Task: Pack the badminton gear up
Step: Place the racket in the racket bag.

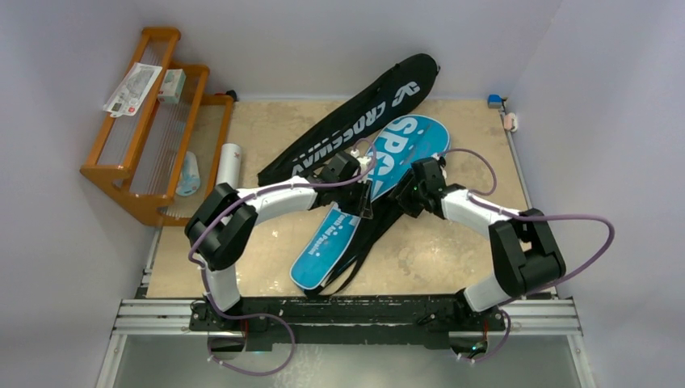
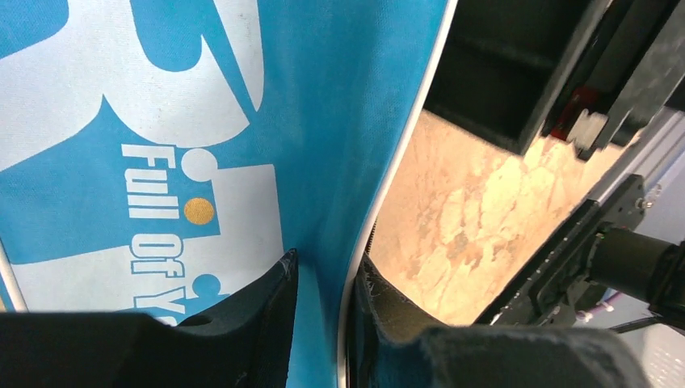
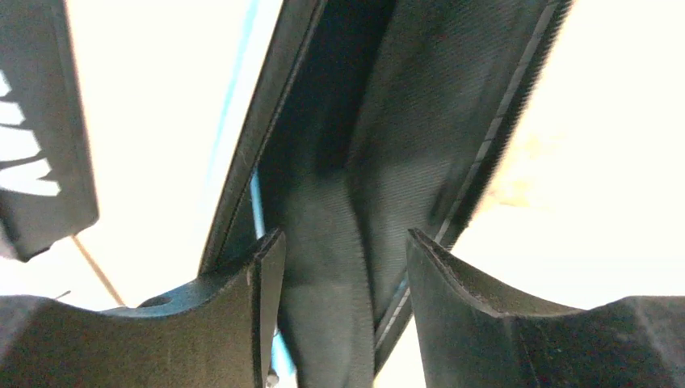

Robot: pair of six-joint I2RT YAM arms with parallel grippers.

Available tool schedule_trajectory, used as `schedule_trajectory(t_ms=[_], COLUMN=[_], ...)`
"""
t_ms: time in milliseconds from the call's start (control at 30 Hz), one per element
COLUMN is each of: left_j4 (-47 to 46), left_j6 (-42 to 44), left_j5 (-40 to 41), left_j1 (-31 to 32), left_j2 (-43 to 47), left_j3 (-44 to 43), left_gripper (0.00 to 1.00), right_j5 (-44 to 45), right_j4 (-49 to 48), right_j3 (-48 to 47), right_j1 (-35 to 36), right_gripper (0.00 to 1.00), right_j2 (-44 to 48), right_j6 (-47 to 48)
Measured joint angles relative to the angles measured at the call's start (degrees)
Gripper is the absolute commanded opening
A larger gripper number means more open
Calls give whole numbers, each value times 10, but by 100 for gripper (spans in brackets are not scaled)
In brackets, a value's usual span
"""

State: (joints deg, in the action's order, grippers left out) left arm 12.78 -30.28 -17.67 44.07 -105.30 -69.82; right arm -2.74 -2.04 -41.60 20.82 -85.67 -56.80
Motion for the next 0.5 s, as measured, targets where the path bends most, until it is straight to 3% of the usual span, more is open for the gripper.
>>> schedule_trajectory(t_ms=[167, 333, 500], left_j4=[13, 17, 14], left_j6=[15, 23, 22], left_j5=[17, 21, 5], left_j1=[0, 0, 0], left_j2=[-11, -24, -24], left_j3=[-2, -3, -2], left_gripper=[25, 23, 11], right_j5=[65, 75, 59], right_j4=[134, 137, 117], right_j3=[-89, -76, -72], right_j1=[0, 0, -3], right_gripper=[46, 39, 39], right_j2=[-45, -42, -42], right_j6=[1, 12, 18])
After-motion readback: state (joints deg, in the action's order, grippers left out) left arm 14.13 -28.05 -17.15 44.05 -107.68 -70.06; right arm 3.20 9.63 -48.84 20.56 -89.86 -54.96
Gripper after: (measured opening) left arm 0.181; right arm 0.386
